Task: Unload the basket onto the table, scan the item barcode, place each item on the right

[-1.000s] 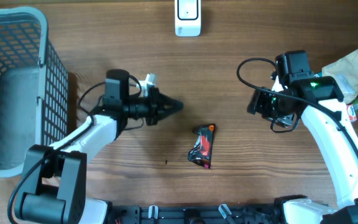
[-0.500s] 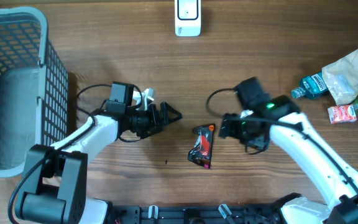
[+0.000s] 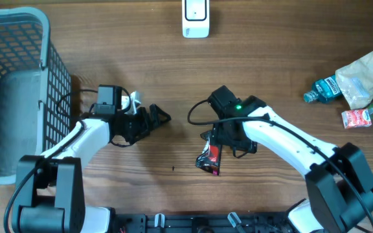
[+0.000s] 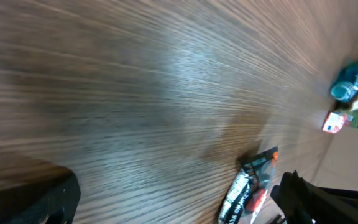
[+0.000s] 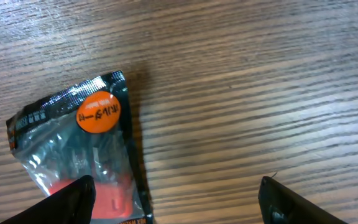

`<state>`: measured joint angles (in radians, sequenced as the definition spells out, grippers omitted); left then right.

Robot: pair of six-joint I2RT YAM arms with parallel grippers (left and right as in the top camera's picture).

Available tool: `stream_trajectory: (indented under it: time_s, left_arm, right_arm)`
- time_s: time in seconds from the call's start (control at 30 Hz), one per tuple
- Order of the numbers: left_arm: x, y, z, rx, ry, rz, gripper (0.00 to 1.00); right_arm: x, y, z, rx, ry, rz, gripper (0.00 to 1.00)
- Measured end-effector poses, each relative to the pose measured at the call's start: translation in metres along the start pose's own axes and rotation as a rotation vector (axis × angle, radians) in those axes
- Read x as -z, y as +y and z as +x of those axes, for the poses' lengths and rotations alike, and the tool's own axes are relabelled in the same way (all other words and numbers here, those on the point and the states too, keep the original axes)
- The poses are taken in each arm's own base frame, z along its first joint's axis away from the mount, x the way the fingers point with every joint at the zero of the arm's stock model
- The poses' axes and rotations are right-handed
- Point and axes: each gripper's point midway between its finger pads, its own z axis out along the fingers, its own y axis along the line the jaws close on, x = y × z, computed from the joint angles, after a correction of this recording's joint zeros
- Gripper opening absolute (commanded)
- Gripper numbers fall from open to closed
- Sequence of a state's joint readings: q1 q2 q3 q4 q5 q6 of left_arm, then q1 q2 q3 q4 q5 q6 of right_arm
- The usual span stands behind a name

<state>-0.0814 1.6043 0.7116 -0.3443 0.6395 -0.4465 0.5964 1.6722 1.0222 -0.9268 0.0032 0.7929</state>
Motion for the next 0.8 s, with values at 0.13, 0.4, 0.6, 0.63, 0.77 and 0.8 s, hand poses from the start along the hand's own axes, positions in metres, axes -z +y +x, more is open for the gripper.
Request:
stream_trajectory:
  time_s: [0.13,0.4,0.6,0.63,0.77,0.8]
  left_arm:
    - [0.002,0.004,0.000,-0.003,0.001,-0.016,1.00]
    - [0.002,0.004,0.000,-0.008,0.001,-0.020,1.00]
    - [0.002,0.004,0.000,-0.009,0.001,-0.020,1.00]
    - [0.002,0.004,0.000,-0.010,0.001,-0.020,1.00]
    - [0.002,0.004,0.000,-0.011,0.001,-0.020,1.00]
    - [0.002,0.004,0.000,-0.011,0.001,-0.020,1.00]
  right_arm:
    - [0.010,0.007,-0.006,0.000,-0.012,-0.016,0.83]
    - [0.022,0.027,-0.008,0.037,-0.043,-0.050,0.86]
    - [0.009,0.040,0.010,0.091,-0.015,-0.020,0.83]
    - [0.008,0.040,0.012,0.094,-0.011,-0.014,0.83]
    - [0.006,0.039,0.013,0.085,-0.005,-0.002,0.79]
    - [0.006,0.039,0.013,0.084,-0.006,-0.002,0.77]
